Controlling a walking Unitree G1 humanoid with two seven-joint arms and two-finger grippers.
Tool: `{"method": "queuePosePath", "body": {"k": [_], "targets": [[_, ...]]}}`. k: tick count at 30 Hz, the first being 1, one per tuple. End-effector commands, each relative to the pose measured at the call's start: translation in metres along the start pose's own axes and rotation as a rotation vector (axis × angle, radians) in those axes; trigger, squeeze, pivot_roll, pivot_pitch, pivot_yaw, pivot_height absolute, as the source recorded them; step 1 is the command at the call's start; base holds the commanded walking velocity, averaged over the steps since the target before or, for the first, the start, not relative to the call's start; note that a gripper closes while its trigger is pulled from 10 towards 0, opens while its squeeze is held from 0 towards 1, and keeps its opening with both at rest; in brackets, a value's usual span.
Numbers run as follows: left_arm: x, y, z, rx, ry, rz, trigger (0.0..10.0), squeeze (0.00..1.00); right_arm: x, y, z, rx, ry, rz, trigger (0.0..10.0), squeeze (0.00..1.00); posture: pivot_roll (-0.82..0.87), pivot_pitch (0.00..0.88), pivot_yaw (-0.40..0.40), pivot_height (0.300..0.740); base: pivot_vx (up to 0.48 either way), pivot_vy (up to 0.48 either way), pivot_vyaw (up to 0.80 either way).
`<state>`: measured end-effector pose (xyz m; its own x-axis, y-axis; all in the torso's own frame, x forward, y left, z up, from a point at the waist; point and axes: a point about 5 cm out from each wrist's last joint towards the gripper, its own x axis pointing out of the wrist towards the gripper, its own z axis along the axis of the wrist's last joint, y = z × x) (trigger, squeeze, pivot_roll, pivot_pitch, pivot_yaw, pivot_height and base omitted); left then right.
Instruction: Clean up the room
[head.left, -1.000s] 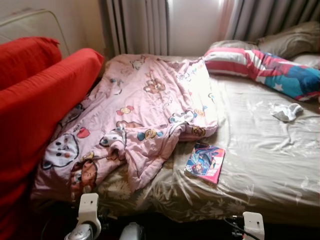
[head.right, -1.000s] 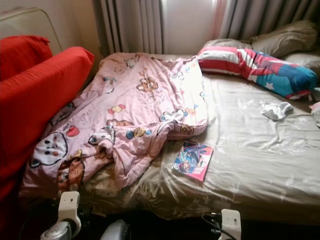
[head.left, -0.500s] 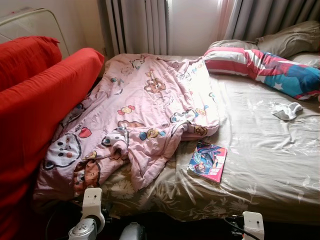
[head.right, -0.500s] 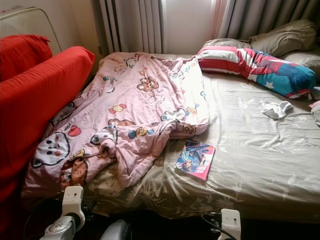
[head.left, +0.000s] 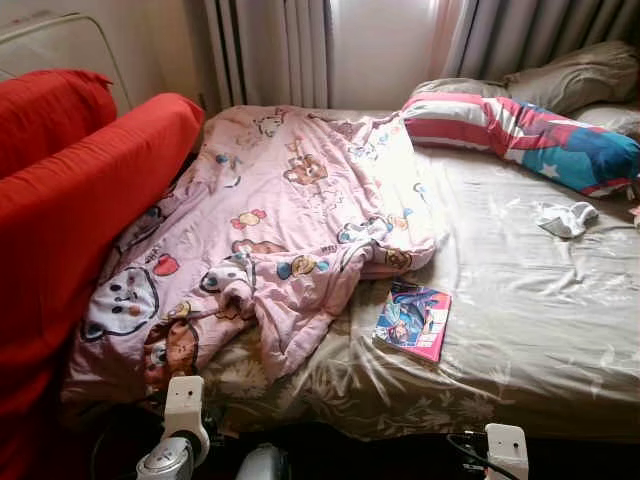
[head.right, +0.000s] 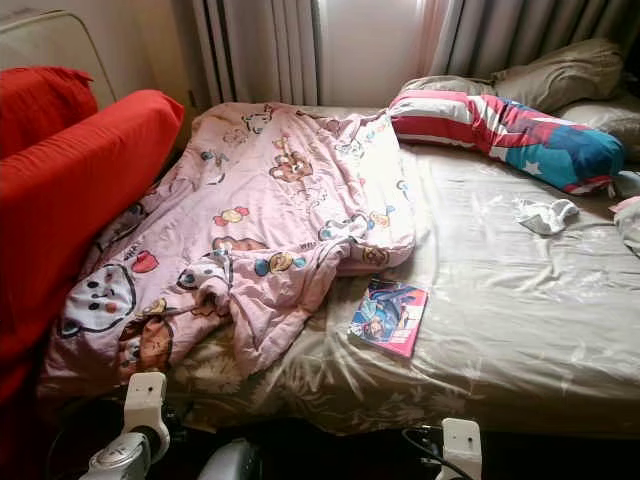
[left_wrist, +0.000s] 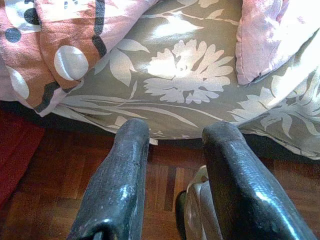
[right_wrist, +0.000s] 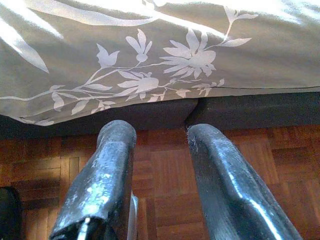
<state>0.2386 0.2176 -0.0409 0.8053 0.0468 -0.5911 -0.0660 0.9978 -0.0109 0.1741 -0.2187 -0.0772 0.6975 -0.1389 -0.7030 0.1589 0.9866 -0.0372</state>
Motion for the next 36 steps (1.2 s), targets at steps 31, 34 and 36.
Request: {"method": "queuePosePath", "body": {"k": [31,34,36], "targets": [[0.0002,0.0002,0.0006,-0.003,-0.001,0.003,10.0,0.0,0.0004,0.0008,0.0025,0.003,-0.018,0.01,10.0,0.0,0.01,0.0,0.015,0.596,0.304,0.0,0.0],[0.0003,-0.0001,0.0001,-0.004,0.003,0.004,10.0,0.0,0.0005,0.0013,0.0033,-0.002,-0.023,0.016,10.0,0.0,0.01,0.0,0.015,0.596,0.369,0.0,0.0],[0.0003,-0.0004,-0.0002,-0.005,0.006,0.004,10.0,0.0,0.0007,0.0022,0.0047,-0.019,-0.032,0.033,10.0,0.0,0.01,0.0,0.015,0.596,0.364,0.0,0.0]]}}
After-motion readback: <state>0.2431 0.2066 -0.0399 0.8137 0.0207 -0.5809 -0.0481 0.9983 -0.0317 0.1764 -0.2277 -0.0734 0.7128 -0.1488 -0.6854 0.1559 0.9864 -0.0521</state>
